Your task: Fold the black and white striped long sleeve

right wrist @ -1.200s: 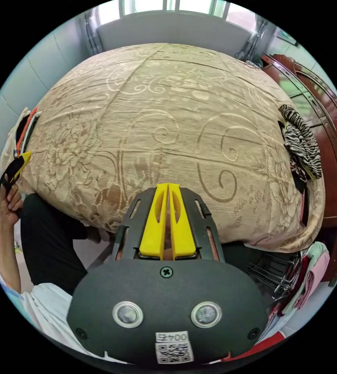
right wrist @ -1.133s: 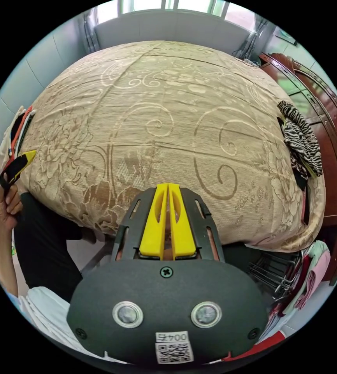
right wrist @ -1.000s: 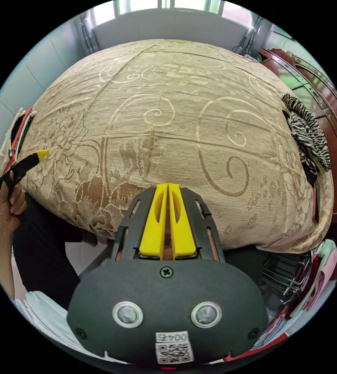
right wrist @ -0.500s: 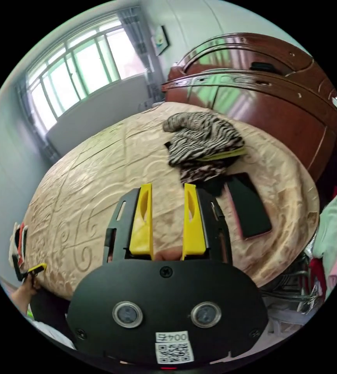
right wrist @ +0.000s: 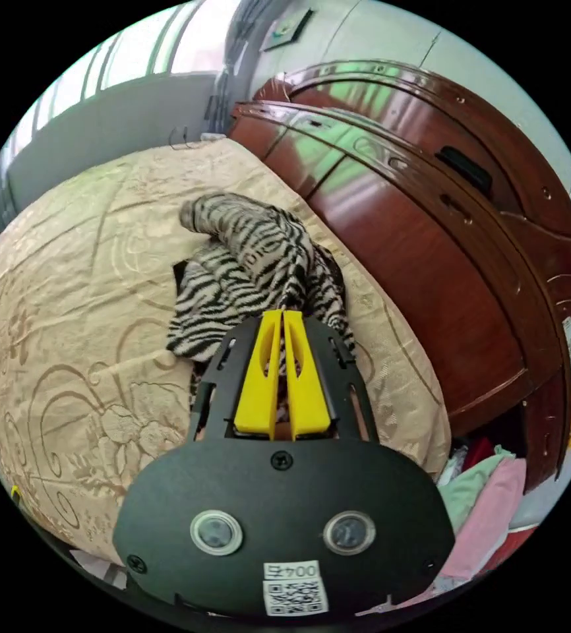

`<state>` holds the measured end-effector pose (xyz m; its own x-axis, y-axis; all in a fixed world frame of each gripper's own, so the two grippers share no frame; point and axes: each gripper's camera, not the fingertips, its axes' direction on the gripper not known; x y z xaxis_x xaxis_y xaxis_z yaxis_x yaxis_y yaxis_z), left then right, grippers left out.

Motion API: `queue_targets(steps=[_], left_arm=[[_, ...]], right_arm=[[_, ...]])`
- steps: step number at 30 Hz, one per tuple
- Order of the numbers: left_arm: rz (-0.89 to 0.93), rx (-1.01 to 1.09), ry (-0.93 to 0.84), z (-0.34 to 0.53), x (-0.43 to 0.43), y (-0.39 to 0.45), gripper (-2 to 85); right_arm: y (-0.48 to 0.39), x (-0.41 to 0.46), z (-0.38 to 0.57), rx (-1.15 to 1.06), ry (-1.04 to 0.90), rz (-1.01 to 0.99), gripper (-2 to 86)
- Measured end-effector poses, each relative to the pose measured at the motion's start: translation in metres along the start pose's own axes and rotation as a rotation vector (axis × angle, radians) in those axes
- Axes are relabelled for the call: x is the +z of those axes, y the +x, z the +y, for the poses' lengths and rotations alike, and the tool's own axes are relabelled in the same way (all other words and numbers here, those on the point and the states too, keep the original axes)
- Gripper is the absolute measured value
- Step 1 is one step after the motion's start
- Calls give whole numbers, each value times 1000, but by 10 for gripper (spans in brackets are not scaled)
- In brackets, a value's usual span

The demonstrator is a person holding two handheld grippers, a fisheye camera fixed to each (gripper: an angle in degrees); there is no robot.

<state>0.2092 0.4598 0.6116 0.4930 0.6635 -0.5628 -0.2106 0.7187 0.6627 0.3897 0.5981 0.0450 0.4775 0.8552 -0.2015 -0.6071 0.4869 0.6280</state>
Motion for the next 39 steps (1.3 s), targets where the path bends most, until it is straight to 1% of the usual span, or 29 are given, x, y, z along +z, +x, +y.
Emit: queue_targets(steps=[1, 3, 5, 7, 9, 11, 12, 13, 15, 17, 18, 20, 21, 23, 24, 25, 27, 28, 29, 30, 31, 33, 34, 36, 38, 39], left_arm=[[2, -3, 2, -1, 4, -4, 7], [7, -12, 4, -4, 8, -10, 7], [18, -22, -6, -9, 14, -18, 7], [29, -24, -13, -13, 18, -25, 6], [46, -34, -16, -16, 22, -32, 6], [72, -43, -24, -22, 26, -42, 4], [80, -45, -25, -24, 27, -44, 4], [99, -57, -30, -27, 27, -49, 3], [154, -42, -50, -32, 30, -54, 3], [274, 5, -82, -36, 33, -57, 2], [288, 13, -72, -35, 32, -57, 2], [296, 45, -35, -31, 24, -57, 2], [300, 52, -26, -29, 22, -57, 2], [334, 52, 12, -23, 13, -62, 3], [346, 49, 20, -21, 11, -63, 3], [365, 46, 32, -17, 6, -65, 3], [372, 43, 49, -10, 1, -67, 4], [374, 42, 61, -7, -3, -68, 5], [375, 40, 69, -4, -5, -68, 6], [376, 39, 73, -4, -6, -69, 7], [380, 37, 81, -4, -7, -69, 9], [388, 43, 87, -9, -6, -67, 15], [393, 55, 86, -16, -5, -64, 20], [398, 81, 70, -29, 1, -55, 35], [389, 122, 35, -52, 15, -37, 58], [381, 134, 28, -59, 18, -32, 63]], right_arm=[[-9, -18, 15, -18, 68, -77, -6], [-29, -42, 41, -87, 123, -147, -7], [-40, -66, 74, -96, 153, -294, -7], [-61, -100, 127, -126, 170, -576, -6], [-91, -128, 169, -212, 152, -734, -4], [-122, -151, 213, -288, 115, -796, -1], [-138, -160, 239, -321, 75, -876, 4], [-149, -169, 264, -343, 43, -991, 10], [-159, -177, 294, -342, 15, -1093, 27], [-161, -181, 309, -343, 33, -1010, 53], [-156, -177, 306, -317, 36, -940, 66], [-147, -161, 287, -247, 16, -894, 107], [-148, -145, 269, -224, -23, -856, 137], [-160, -118, 242, -229, -92, -730, 169], [-175, -99, 226, -250, -125, -601, 178], [-190, -78, 212, -282, -166, -462, 181], [-204, -45, 198, -269, -248, -307, 172], [-208, -26, 195, -254, -303, -227, 134], [-209, -17, 196, -262, -342, -201, 115], [-208, -10, 202, -288, -388, -220, 66], [-196, -20, 208, -257, -345, -264, 32], [-168, -49, 223, -183, -257, -345, 11], [-141, -76, 240, -130, -176, -405, 5], [-99, -116, 277, -65, -81, -472, 1], [-61, -149, 323, -39, -44, -471, -1], [-37, -165, 356, -17, -42, -430, -1]])
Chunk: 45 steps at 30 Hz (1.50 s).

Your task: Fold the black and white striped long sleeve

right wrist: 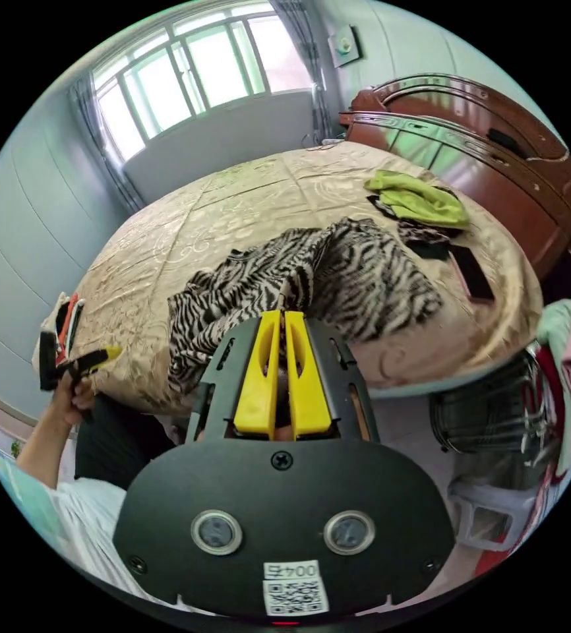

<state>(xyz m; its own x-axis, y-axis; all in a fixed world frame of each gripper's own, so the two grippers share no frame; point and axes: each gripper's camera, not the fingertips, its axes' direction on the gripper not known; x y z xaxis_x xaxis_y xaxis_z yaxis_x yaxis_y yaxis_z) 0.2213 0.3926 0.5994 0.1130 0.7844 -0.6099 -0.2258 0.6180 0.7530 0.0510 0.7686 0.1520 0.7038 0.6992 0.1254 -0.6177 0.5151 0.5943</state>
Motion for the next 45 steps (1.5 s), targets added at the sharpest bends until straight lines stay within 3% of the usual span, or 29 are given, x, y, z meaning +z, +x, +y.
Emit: queue_targets(steps=[3, 5, 8, 10, 15, 21, 25, 28, 33, 35, 37, 40, 45], left_arm=[[-53, 36, -8, -35, 21, 13, 86], [-121, 34, 4, -67, 36, 21, 112], [-227, 17, 13, -112, 55, 28, 143], [-258, 15, 16, -141, 66, 34, 156], [-465, 154, -112, -216, 123, 61, 167], [-441, 151, -247, -256, 190, 90, 136], [-550, 162, -239, -262, 205, 119, 41], [-370, 274, -72, -289, 161, 174, 22], [65, 587, 208, -359, -2, 306, 12], [198, 963, 333, -360, -102, 386, 11], [241, 1185, 401, -353, -173, 426, 11], [455, 1337, 313, -367, -269, 452, 11], [411, 1422, 279, -365, -381, 473, 12]], right_arm=[[45, -39, 81, 126, -46, 78, 5], [70, -53, 118, 213, -76, 26, 13], [89, -73, 148, 278, -11, 25, 29], [95, -84, 148, 295, 121, -52, 34], [104, -73, 129, 337, 211, -334, 45], [105, -58, 133, 383, 191, -350, 38], [106, -47, 134, 411, 170, -347, 23], [96, -47, 123, 374, 202, -364, 20], [70, -57, 80, 270, 323, -424, 37], [60, -68, 61, 240, 408, -462, 48], [45, -85, 35, 204, 529, -506, 60], [25, -98, 2, 147, 630, -605, 94], [-21, -95, -59, -1, 607, -810, 156]])
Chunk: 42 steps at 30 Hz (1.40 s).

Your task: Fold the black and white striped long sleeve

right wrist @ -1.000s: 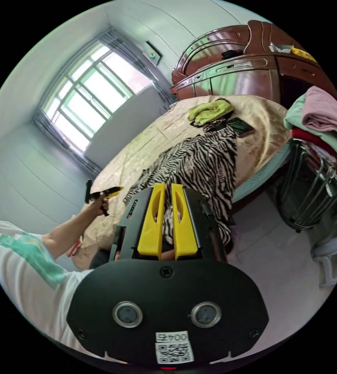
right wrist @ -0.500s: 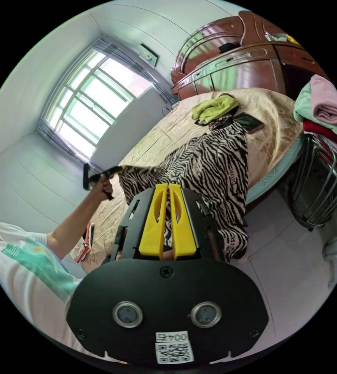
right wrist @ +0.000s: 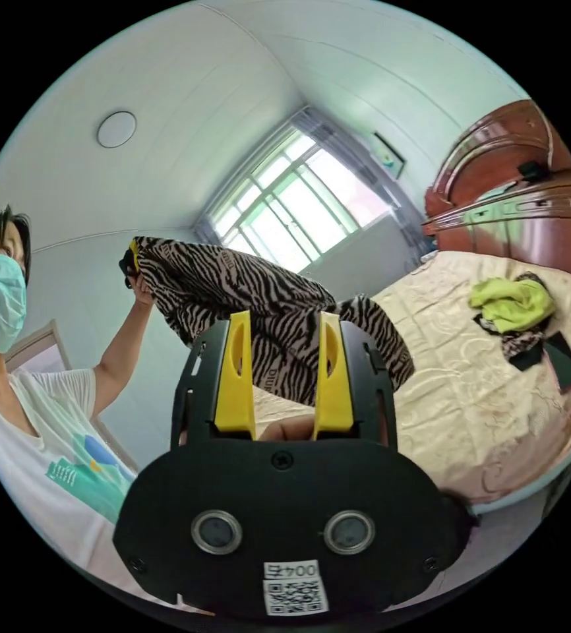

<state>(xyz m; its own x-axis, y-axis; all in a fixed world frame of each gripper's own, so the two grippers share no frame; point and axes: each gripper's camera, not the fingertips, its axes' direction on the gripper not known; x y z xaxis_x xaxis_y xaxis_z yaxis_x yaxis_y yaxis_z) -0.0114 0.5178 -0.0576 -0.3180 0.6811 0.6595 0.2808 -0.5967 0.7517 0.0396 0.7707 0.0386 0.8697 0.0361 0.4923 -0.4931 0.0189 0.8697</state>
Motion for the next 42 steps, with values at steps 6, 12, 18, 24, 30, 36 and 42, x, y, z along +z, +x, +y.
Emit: queue_targets(steps=[6, 12, 18, 24, 30, 36, 42], left_arm=[[-97, -16, -169, -27, -48, 18, 13], [-82, -41, -148, -25, -83, 24, 13], [-24, -10, -109, -32, -123, 35, 13], [39, 111, 17, -39, -146, 61, 13], [73, 225, 130, -43, -154, 69, 13], [117, 274, 167, -49, -145, 50, 12], [98, 228, 181, -43, -136, 15, 13]], right_arm=[[-17, 113, -11, -12, -148, -243, 168], [-28, 238, -7, 42, -347, -463, 197], [-53, 337, 2, 23, -510, -685, 245], [-43, 410, 5, 140, -589, -959, 248], [-33, 458, 11, 336, -655, -1283, 246], [-55, 475, -6, 327, -676, -1546, 233], [-71, 472, -41, 87, -694, -1522, 120]])
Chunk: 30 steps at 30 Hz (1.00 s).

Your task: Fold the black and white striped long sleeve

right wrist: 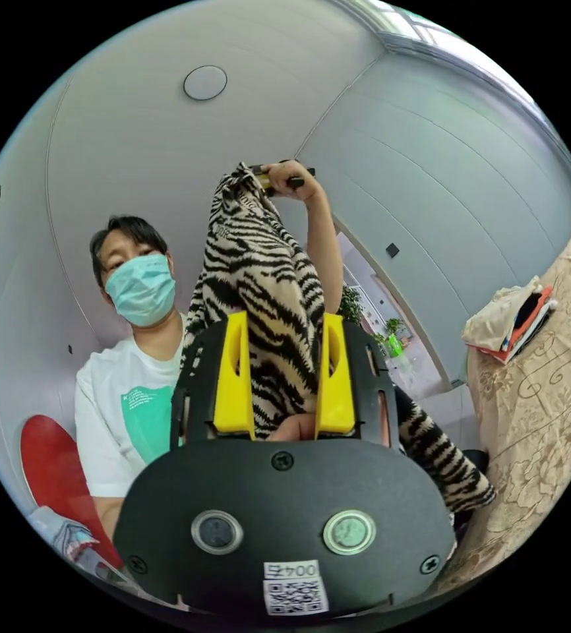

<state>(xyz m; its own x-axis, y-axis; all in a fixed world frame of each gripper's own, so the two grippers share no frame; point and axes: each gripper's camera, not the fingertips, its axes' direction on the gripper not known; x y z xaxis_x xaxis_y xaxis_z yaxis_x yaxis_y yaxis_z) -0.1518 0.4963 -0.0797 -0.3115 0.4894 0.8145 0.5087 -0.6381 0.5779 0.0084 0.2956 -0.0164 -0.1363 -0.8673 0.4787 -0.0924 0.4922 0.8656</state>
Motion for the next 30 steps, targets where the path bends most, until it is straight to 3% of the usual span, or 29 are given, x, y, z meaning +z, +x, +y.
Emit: queue_targets(steps=[6, 13, 19, 26, 28, 30], left_arm=[[-11, -21, 2, 12, -2, -16, 15], [-56, -89, 23, 34, -1, -39, 14], [-57, -104, 30, 40, 10, -47, 13], [-14, -92, 3, 30, 39, -49, 13], [-14, -93, -2, 28, 47, -49, 14], [-6, -93, -7, 26, 54, -49, 14]], right_arm=[[-25, -57, -6, -133, 159, -67, 11], [-57, -73, -36, -195, 84, -57, 65], [-79, -74, -54, -237, -29, -23, 24], [-85, -72, -81, -200, -104, -4, 35], [-110, -63, -91, -315, -179, -34, 33], [-110, -66, -95, -253, -223, 59, 25]])
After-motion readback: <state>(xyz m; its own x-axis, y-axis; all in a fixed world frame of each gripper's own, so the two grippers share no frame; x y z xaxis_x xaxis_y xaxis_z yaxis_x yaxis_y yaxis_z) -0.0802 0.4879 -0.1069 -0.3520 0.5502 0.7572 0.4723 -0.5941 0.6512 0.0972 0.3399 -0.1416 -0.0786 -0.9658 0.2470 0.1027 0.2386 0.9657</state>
